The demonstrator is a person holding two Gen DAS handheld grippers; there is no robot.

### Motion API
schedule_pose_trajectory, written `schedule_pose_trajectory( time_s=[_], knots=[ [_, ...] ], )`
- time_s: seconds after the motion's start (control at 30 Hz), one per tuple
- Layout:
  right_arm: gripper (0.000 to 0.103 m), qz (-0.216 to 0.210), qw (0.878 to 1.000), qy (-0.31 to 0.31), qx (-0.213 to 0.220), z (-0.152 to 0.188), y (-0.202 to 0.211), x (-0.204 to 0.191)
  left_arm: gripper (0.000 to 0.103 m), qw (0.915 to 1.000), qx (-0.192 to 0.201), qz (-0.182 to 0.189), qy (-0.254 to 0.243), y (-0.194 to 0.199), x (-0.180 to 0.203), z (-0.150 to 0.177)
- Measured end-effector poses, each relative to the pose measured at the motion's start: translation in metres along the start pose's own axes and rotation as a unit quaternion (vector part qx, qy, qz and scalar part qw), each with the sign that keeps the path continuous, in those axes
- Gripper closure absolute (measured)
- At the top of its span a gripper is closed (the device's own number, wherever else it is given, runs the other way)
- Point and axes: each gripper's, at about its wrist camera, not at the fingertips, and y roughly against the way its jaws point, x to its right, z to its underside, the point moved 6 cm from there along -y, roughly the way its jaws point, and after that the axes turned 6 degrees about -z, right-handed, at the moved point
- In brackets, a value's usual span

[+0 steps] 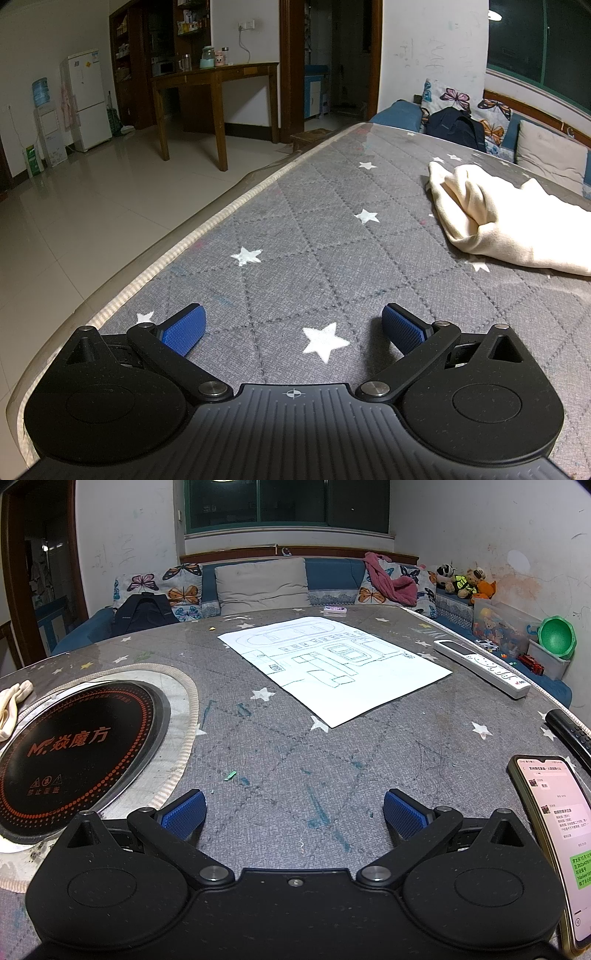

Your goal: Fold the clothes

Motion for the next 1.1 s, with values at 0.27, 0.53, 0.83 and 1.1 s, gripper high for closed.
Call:
schedule_pose_trajectory(
  time_s=[0.27,0.53,0.83,1.1],
  knots=[
    [0.0,0.0,1.0,0.0,0.0,0.0,0.0,0.0,0.0,1.0,0.0,0.0,0.0,-0.0003,0.0015,-0.0003],
    [0.0,0.0,1.0,0.0,0.0,0.0,0.0,0.0,0.0,1.0,0.0,0.0,0.0,0.0,0.0003,-0.0002],
    [0.0,0.0,1.0,0.0,0.0,0.0,0.0,0.0,0.0,1.0,0.0,0.0,0.0,-0.0004,0.0019,-0.0005],
    [0.0,0.0,1.0,0.0,0.0,0.0,0.0,0.0001,0.0,1.0,0.0,0.0,0.0,0.0001,0.0026,-0.0002]
  ],
)
